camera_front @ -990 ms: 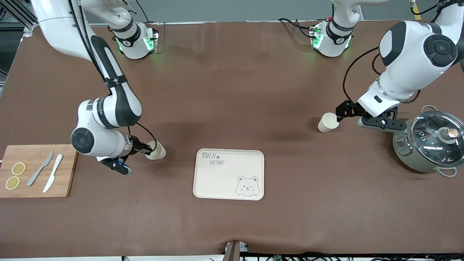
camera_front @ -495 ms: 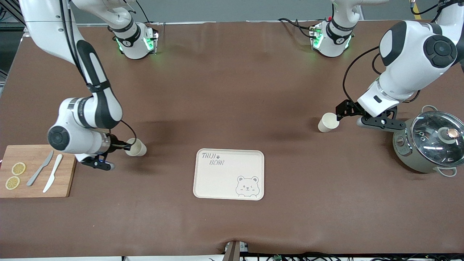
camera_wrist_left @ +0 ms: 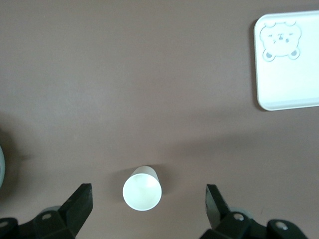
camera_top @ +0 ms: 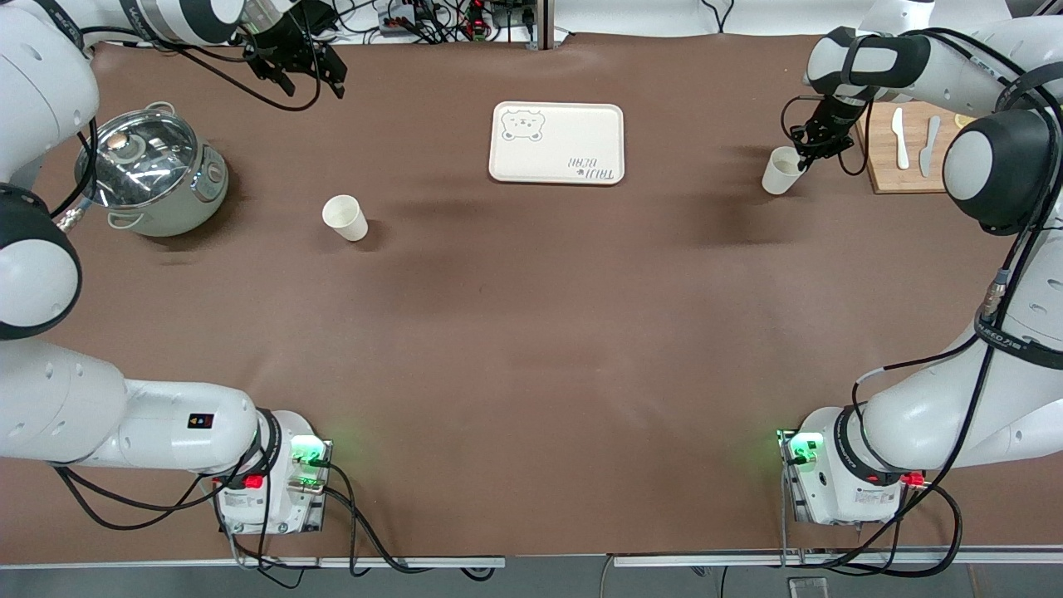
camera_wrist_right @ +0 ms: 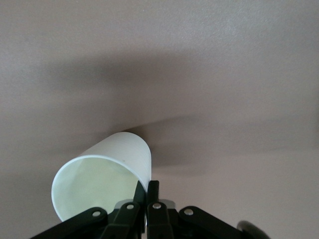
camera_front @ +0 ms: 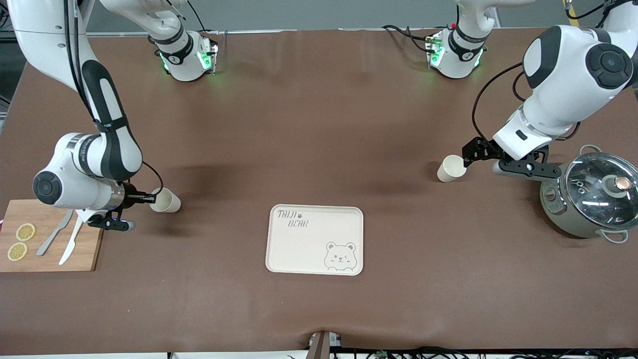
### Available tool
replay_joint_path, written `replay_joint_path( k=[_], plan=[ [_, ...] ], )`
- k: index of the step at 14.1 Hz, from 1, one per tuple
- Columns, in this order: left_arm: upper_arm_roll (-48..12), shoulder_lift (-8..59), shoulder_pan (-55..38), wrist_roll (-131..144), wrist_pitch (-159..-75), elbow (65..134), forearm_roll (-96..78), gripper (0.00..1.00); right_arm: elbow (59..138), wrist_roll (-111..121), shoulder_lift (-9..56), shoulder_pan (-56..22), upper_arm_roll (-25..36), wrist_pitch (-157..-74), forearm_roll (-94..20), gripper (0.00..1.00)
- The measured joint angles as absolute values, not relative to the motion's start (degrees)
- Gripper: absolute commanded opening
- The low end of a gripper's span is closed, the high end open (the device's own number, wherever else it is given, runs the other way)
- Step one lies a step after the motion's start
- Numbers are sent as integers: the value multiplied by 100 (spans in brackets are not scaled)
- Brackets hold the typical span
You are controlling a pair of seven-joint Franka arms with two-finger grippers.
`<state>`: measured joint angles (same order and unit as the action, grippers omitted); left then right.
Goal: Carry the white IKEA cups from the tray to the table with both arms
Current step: 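Lower the cup onto the table and open the right gripper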
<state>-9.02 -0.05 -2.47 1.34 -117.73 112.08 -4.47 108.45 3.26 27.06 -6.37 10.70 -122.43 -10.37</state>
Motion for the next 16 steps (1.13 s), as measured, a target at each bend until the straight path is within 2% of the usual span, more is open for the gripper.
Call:
replay_joint_path(
  k=[6, 7, 8, 16],
  plan=[
    [-914, 74, -262, 139, -11676, 10810, -447, 100, 10966, 721, 2689, -634, 1264, -12360, -1038, 0],
    [-914, 82, -262, 154, -11643, 10760, -447, 100, 10968, 726, 2688, -634, 1271, -12361, -1038, 28],
    [-914, 85, -261, 243, -11576, 10684, -447, 100, 10969, 726, 2688, -634, 1274, -12361, -1038, 99],
    [-945, 96, -271, 447, -11168, 10211, -3, 100, 10912, 725, 2655, -632, 1286, -11879, -1039, 100]
  ],
)
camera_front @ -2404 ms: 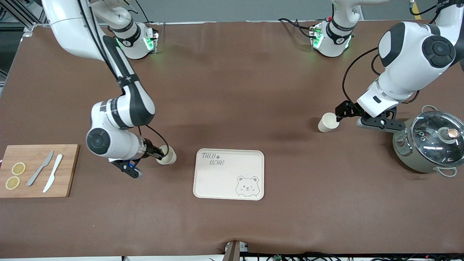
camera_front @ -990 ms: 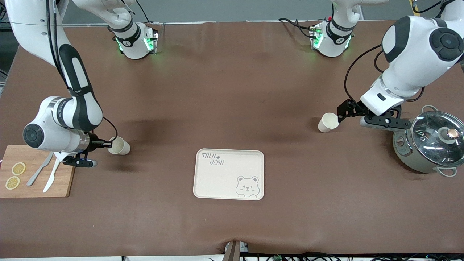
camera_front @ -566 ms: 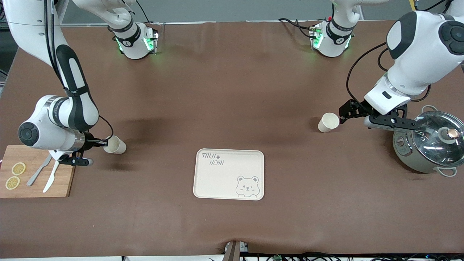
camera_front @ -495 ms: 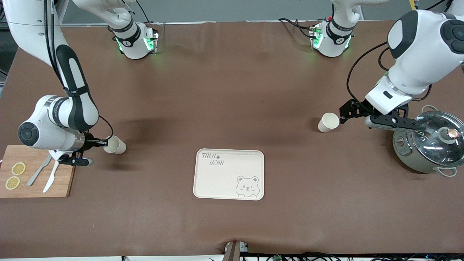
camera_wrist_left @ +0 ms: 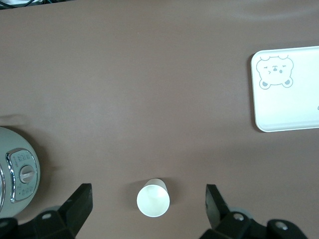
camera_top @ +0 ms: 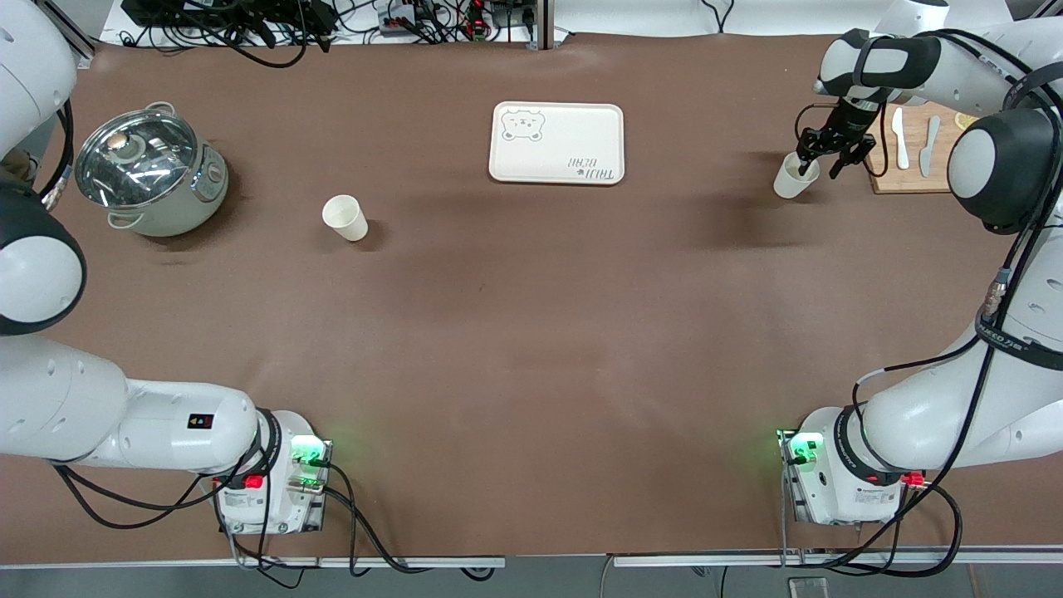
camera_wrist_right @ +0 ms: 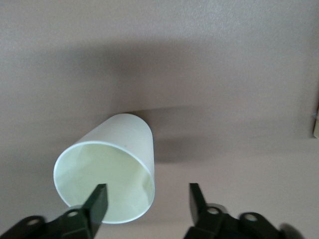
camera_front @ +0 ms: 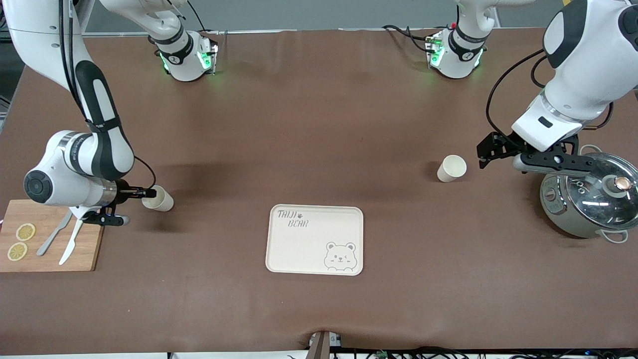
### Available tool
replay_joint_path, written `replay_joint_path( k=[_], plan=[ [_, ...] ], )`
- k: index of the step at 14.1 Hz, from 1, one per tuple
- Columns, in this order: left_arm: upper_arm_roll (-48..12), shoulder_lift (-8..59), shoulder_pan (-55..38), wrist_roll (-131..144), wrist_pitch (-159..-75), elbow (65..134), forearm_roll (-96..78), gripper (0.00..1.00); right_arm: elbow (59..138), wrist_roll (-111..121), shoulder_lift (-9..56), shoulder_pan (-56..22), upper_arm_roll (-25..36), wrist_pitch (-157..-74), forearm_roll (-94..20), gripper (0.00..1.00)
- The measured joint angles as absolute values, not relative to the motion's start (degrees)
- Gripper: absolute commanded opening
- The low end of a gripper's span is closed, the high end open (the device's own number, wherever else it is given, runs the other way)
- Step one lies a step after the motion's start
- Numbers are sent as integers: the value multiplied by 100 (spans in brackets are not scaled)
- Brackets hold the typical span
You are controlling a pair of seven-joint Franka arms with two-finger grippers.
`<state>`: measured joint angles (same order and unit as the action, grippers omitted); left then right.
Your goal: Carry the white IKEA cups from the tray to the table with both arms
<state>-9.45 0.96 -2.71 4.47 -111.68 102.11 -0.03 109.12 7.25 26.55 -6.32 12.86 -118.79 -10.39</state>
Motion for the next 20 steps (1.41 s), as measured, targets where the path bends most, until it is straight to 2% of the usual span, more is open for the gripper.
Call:
replay_joint_path(
  k=[5, 9, 13, 20],
  plan=[
    [-946, 182, -271, 447, -11033, 10210, 11, 100, 10867, 725, 2633, -633, 1284, -11740, -1039, 100],
    [-953, 209, -274, 410, -10815, 10206, 18, 100, 10299, 726, 2599, -634, 1286, -10636, -1038, 100],
    [-958, 209, -275, 409, -10724, 10203, 21, 100, 9831, 726, 2598, -632, 1299, -10219, -969, 100],
    [-958, 209, -275, 231, -10273, 10080, 24, 100, 8395, 727, 2715, -557, 1301, -8644, -864, 100]
  ],
)
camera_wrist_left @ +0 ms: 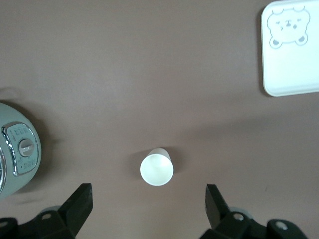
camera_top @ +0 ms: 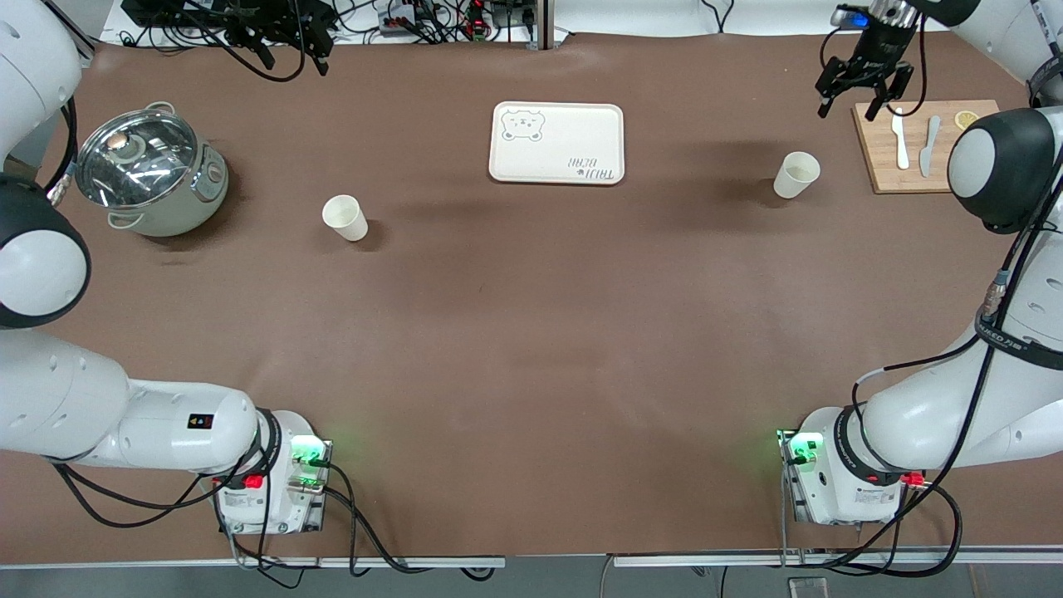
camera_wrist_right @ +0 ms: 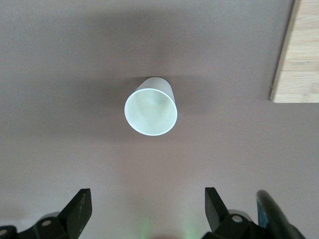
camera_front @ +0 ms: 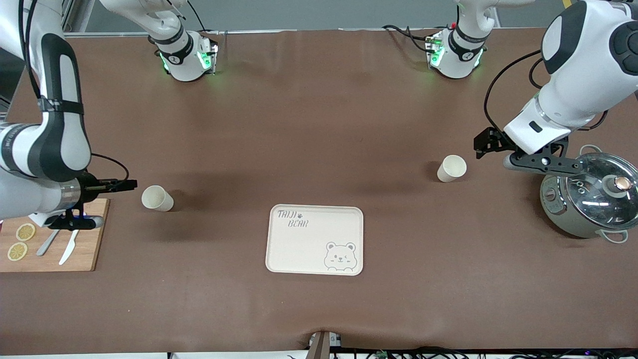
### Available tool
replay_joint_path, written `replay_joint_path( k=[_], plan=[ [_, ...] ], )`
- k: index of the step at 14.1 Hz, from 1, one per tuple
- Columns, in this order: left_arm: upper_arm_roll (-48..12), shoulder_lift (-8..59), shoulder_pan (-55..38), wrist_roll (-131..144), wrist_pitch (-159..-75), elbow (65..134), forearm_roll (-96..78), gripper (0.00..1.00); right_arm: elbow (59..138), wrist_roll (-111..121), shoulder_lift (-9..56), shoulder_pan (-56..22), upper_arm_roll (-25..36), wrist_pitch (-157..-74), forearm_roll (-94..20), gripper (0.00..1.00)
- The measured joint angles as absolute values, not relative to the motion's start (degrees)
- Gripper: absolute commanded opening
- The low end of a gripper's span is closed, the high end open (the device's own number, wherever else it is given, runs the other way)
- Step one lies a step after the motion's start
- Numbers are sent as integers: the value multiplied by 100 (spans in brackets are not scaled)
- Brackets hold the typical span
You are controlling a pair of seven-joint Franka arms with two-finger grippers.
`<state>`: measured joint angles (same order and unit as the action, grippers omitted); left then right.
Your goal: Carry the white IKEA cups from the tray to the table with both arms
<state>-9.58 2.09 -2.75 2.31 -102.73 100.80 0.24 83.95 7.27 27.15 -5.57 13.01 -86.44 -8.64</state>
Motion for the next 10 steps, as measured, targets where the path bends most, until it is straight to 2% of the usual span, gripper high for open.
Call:
replay_joint_path(
  k=[7, 10],
  plan=[
    [-1013, 209, -275, 226, -10147, 10057, 25, 100, 7251, 772, 2728, -290, 1137, -7647, -865, 100],
    [-1030, 209, -275, 226, -10143, 10057, 25, 100, 7037, 814, 2590, -275, 978, -7554, -795, 100]
  ],
)
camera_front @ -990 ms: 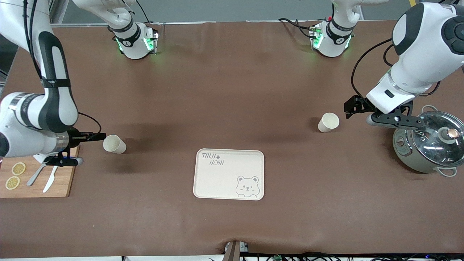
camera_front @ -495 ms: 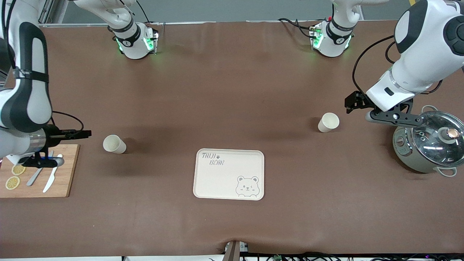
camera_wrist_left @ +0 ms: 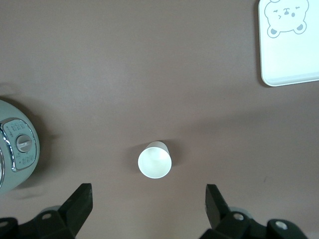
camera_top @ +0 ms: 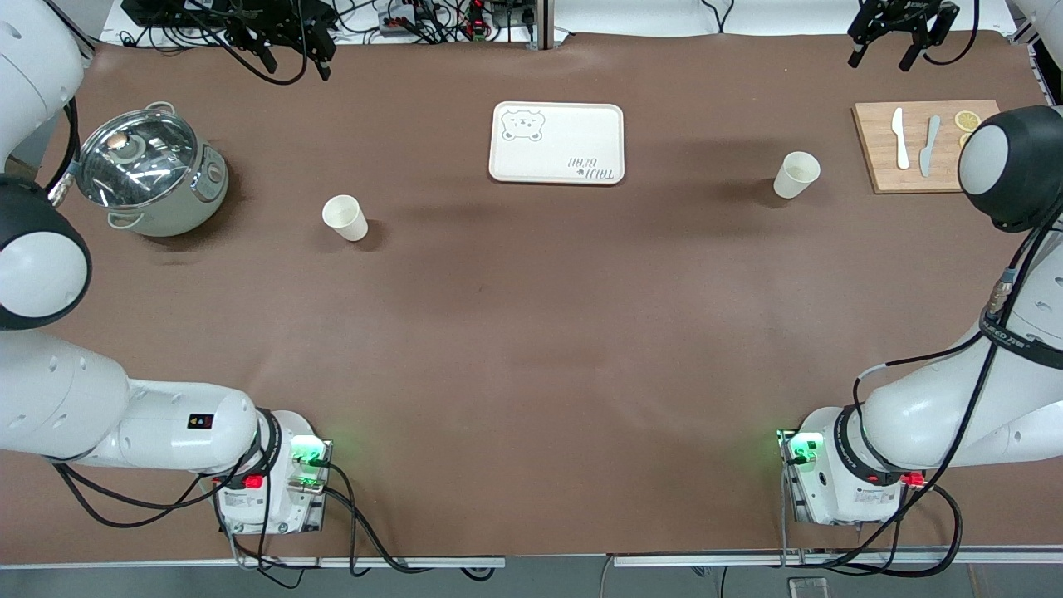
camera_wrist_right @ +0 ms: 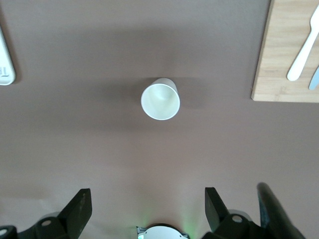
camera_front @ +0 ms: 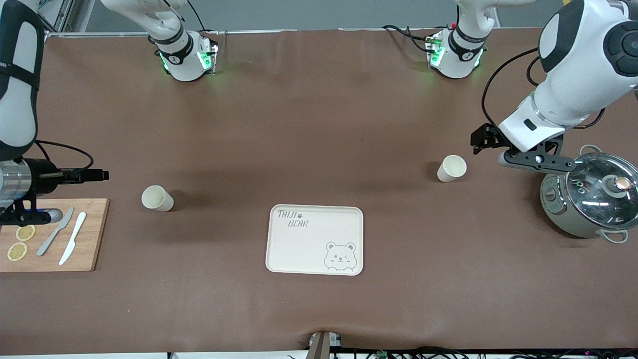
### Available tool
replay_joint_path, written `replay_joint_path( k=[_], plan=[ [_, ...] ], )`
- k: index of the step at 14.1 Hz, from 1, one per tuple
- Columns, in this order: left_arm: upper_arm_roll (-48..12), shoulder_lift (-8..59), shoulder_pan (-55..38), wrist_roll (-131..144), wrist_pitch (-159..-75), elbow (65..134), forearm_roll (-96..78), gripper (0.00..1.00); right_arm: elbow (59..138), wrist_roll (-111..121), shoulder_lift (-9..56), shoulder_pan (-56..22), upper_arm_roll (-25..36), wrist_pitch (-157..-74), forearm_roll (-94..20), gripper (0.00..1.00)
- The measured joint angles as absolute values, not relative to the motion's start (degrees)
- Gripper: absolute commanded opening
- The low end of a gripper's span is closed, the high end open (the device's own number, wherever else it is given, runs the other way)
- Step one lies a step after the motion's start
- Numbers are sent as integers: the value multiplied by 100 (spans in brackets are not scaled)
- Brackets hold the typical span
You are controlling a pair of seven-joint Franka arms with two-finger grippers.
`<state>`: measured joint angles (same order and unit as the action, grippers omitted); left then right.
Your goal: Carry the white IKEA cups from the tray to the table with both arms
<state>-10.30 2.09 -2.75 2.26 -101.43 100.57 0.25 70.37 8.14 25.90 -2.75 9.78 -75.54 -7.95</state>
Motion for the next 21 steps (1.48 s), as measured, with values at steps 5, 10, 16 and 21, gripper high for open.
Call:
replay_joint_path(
  k=[5, 10, 16, 21],
  plan=[
    [-1034, 209, -275, 226, -10143, 10043, 25, 100, 7043, 807, 2030, -285, 574, -7725, -509, 100],
    [-1034, 209, -273, 226, -10143, 9983, 25, 100, 7452, 426, 1407, -279, 509, -7713, -399, 100],
    [-1034, 260, -268, 226, -10142, 9976, 25, 100, 8231, 366, 580, -275, 461, -7848, -272, 100],
    [-1034, 266, -264, 226, -10142, 9973, 25, 100, 8730, 359, 76, -221, 462, -8171, -220, 100]
  ],
)
